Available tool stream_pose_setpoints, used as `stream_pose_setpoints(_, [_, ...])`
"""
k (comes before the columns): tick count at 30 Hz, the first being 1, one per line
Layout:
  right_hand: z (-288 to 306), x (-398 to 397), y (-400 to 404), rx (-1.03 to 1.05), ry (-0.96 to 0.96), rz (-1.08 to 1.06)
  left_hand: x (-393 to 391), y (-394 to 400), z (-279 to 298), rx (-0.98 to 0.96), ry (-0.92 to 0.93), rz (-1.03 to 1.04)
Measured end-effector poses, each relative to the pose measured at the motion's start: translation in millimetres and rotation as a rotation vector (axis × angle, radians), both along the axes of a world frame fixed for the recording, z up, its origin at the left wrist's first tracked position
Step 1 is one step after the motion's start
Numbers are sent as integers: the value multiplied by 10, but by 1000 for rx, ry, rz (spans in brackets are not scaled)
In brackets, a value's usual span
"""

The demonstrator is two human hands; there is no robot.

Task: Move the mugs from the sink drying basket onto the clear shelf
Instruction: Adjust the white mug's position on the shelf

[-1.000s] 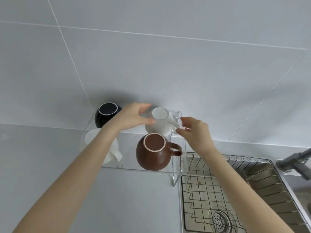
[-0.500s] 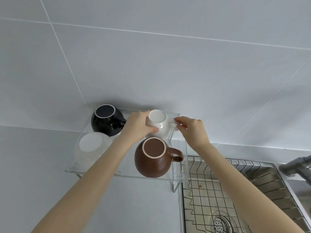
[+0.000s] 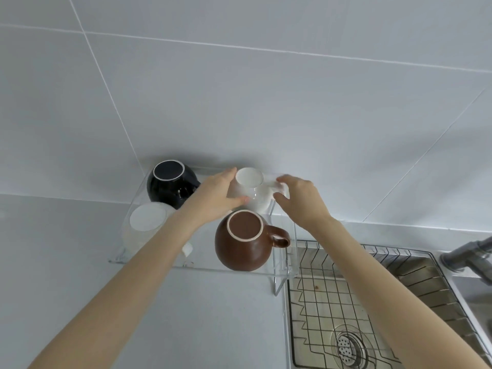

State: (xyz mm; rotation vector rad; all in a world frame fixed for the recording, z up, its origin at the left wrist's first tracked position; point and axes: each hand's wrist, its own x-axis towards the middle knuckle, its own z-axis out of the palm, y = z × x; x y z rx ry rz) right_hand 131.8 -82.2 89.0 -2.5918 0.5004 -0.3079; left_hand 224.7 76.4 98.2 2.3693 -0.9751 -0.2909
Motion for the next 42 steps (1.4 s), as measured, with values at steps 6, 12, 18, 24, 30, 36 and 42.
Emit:
stream_pose_setpoints(6, [269,-259,875,138,-305,178,107,825,242,-2,160,43])
stream_pose_setpoints(12, [-17,-183,1637,47,57,344,177,1548,189,111,334,68])
stream_pose_setpoints(18, [-110,-53,1660,-3,87,279,146,1696,-2,-135,368,106])
stream_pose_setpoints(24, [-108,102,1527,9,65,280,-5,1667,-31,-137,228,260])
stream_pose_setpoints(30, [-137,196,1498,-33,79,268,-130,1598,-93,-100,30,363])
stream_pose_setpoints(36, [-170,168,1498,-112,98,298,-124,1599,-87,-66,46,347])
stream_pose_setpoints(42, [85,279,1337,10,79,335,215,1627,153,-218,434,400])
